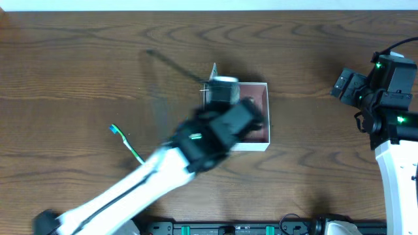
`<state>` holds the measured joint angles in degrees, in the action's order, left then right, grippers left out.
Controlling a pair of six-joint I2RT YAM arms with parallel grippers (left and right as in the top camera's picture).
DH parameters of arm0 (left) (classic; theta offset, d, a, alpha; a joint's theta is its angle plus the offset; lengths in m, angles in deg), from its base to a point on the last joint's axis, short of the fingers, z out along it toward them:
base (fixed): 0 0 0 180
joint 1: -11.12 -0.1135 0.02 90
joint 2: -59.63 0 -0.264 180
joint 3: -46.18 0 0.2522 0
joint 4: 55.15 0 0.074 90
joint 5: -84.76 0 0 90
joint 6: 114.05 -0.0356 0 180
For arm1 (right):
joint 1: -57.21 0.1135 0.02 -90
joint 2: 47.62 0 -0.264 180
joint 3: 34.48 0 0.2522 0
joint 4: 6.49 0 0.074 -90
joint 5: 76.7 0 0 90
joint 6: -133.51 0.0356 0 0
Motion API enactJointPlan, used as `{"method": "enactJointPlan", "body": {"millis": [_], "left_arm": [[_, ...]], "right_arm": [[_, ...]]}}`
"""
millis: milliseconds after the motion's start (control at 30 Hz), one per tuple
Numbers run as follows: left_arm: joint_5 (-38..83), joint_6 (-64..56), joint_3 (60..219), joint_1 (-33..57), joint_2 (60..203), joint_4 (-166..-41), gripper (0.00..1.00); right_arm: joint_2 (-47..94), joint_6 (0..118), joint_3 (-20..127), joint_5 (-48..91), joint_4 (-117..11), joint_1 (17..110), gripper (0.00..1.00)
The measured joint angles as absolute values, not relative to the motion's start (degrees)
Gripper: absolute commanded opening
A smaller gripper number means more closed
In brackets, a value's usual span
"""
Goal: Pack container
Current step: 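Carry the toothpaste tube over the box and lower it inside, then move the left gripper back to the green toothbrush and grasp it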
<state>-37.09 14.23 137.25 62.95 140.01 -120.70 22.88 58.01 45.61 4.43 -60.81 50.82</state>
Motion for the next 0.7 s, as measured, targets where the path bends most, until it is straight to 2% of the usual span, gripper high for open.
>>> {"method": "enactJointPlan", "body": {"millis": [200, 400, 700], "left_arm": [[-40.07, 28.46, 135.68, 48.72, 135.75, -136.48, 0.55], [-34.34, 34.06, 126.24, 35.91, 136.30, -133.51, 0.56], [-21.03, 29.18, 110.17, 23.94, 136.41, -119.63, 0.55]], "right_arm": [[22.88, 58.01, 45.61, 4.46, -60.81, 50.82, 0.99], [22.88, 58.01, 45.61, 4.48, -60.83, 50.82, 0.99], [22.88, 58.01, 45.61, 4.46, -60.83, 50.82, 0.99]]}}
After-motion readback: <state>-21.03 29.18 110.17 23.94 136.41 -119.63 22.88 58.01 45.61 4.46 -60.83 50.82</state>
